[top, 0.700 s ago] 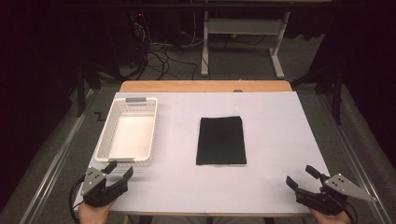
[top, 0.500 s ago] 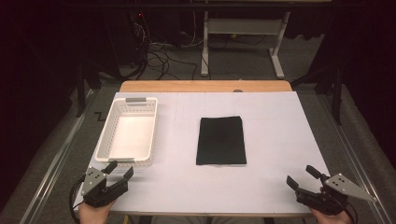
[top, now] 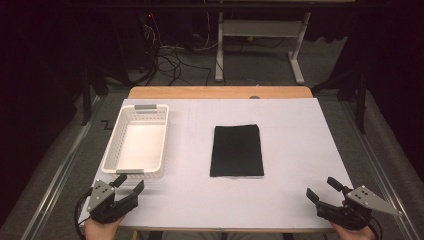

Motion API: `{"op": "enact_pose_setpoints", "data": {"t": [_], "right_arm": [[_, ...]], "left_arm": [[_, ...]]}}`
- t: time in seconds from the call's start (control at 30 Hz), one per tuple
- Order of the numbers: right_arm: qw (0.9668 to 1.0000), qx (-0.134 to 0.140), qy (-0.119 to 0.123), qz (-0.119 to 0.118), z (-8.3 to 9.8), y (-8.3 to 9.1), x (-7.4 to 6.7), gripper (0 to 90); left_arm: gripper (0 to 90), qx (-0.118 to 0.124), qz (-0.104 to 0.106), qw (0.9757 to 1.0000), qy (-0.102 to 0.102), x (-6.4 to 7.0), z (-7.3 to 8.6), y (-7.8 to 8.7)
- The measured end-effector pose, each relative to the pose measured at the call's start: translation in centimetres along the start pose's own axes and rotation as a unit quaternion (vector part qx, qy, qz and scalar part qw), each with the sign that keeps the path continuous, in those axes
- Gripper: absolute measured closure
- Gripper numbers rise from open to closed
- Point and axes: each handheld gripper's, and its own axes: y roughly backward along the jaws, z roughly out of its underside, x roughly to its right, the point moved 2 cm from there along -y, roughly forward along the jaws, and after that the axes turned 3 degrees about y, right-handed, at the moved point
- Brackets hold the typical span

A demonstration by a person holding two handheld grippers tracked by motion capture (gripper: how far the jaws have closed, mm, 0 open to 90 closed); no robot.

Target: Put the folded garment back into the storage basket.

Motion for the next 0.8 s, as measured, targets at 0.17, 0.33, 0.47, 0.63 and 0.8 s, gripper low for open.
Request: {"op": "enact_pose_setpoints", "data": {"t": [0.17, 0.33, 0.47, 0.63, 0.8], "right_arm": [[1.0, 0.0, 0.0, 0.0, 0.0, 0.0, 0.0, 17.8], [1.0, 0.0, -0.001, 0.0, 0.0, 0.0, 0.0, 17.9], [1.0, -0.002, -0.001, -0.001, 0.0, 0.0, 0.0, 17.9], [1.0, -0.002, -0.001, -0.001, 0.0, 0.0, 0.0, 17.9], [1.0, -0.002, -0.001, -0.001, 0.0, 0.0, 0.0, 17.9]], "left_arm": [[31.7, 0.003, -0.001, 1.0, -0.006, 0.1, 0.0, 0.0], [31.7, 0.001, 0.016, 0.9998, -0.015, 0.4, -0.3, -0.1], [31.7, 0.004, 0.019, 0.9997, -0.017, 0.5, -0.5, -0.1], [31.7, 0.008, 0.021, 0.9996, -0.019, 0.8, -0.6, -0.1], [31.6, 0.011, 0.02, 0.9995, -0.023, 1.0, -0.8, -0.1]]}}
